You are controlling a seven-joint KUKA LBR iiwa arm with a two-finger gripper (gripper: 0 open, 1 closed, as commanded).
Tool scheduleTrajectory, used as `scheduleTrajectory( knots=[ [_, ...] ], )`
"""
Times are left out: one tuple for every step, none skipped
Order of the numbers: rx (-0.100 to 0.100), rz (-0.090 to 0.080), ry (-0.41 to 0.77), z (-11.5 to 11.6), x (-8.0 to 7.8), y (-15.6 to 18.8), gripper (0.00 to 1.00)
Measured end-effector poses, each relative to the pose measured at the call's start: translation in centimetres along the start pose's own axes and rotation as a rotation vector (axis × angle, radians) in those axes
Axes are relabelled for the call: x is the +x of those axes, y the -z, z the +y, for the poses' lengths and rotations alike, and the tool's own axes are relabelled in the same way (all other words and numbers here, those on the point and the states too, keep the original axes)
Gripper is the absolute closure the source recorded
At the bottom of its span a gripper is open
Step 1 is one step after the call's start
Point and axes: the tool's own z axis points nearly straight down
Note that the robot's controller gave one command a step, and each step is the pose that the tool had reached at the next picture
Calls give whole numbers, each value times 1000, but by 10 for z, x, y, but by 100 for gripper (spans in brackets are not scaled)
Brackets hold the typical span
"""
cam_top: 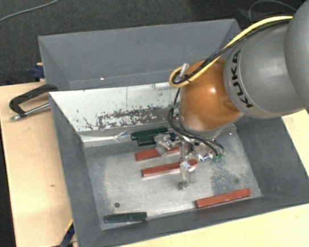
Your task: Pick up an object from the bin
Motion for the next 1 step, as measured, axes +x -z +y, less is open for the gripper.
scheduleTrajectory(
  knots=[
    [2,2,-21,-36,52,0,0]
  ],
)
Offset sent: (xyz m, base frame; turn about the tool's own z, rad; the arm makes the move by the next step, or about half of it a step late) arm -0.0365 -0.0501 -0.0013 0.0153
